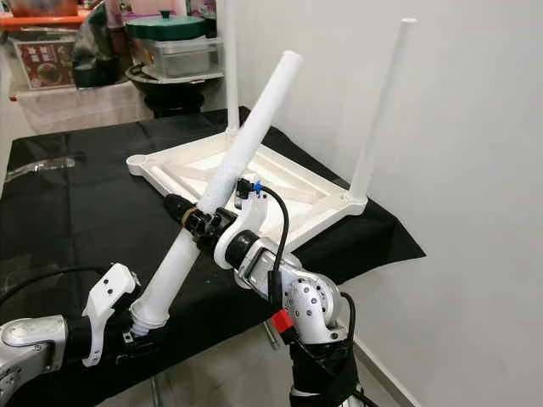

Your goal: Building children table

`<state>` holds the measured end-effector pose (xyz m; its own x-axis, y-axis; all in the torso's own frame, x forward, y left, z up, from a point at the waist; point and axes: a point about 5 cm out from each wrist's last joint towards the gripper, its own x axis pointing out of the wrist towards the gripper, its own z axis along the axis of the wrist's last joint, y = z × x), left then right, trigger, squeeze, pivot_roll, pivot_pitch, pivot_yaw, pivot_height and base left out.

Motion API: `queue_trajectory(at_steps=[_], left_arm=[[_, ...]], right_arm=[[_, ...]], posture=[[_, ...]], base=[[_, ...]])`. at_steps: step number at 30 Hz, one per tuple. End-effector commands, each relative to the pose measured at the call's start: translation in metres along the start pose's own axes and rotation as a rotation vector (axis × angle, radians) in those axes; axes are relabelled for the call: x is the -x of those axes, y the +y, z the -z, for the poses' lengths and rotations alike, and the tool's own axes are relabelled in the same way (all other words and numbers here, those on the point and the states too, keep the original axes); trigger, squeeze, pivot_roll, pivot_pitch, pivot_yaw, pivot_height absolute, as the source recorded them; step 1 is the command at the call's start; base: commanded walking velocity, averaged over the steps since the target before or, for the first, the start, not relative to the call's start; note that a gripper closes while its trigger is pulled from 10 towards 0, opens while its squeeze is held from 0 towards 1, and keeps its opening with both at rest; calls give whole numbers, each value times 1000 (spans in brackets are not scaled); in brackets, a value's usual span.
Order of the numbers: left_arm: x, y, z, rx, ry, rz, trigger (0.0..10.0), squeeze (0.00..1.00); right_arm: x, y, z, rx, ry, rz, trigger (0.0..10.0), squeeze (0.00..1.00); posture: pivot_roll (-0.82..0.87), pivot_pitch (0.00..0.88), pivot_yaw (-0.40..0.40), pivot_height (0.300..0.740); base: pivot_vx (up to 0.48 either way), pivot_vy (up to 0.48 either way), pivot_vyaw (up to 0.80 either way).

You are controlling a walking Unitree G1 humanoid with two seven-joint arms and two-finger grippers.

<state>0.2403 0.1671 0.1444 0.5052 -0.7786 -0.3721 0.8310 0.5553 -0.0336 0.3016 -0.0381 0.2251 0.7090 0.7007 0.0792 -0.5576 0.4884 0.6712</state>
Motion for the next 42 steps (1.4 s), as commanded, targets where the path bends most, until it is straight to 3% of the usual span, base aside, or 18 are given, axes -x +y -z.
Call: queue_trajectory(at_steps=[1,7,15,16,21,23,27,29,32,36,40,41,42], left_arm=[[-2,-4,-4,-49,-9,31,10000,0],[0,3,2,-63,13,9,10000,0],[-1,4,1,-81,9,1,10000,0],[-1,4,0,-108,5,-9,10000,1000],[1,5,-3,-118,-30,-4,10000,1000],[3,7,-2,-115,-31,-22,10000,1000],[5,10,-1,-108,-37,-41,10000,1000],[6,10,-4,-97,-53,-50,10000,1000],[7,10,-4,-97,-53,-49,10000,1000],[11,16,0,-101,-51,-137,10000,1000],[12,21,0,-93,-62,-198,10000,1000],[12,23,1,-92,-74,-228,10000,0],[12,25,1,-86,-84,-255,10000,0]], right_arm=[[-5,10,14,-104,1,-36,0,0],[-4,16,11,-167,-1,-69,0,0],[-3,17,11,-168,2,-68,0,0],[-3,16,12,-166,3,-65,0,0],[-2,11,7,-131,-17,-37,0,0],[-1,-4,-14,-4,-45,6,0,0],[3,-16,-40,97,-67,38,0,0],[11,-30,-70,224,-89,87,0,0],[12,-33,-75,244,-91,97,0,0],[27,-42,-116,370,-152,146,0,0],[32,-43,-129,425,-190,144,0,0],[34,-42,-133,456,-213,136,0,0],[35,-41,-135,498,-225,126,0,0]], posture=[[83,0,-41,740],[81,0,-40,740],[78,0,-41,740],[78,0,-41,740],[78,0,-41,740],[84,0,-38,740],[76,0,-35,740],[79,0,-38,740],[79,0,-38,740],[79,0,-35,740],[78,0,-31,740],[78,0,-29,740],[78,0,-29,740]], base=[[0,0,0],[0,0,0],[0,0,0],[0,0,0],[0,0,0],[0,0,0],[0,0,0],[0,0,0],[0,0,0],[0,0,0],[0,0,0],[0,0,0],[0,0,0]])
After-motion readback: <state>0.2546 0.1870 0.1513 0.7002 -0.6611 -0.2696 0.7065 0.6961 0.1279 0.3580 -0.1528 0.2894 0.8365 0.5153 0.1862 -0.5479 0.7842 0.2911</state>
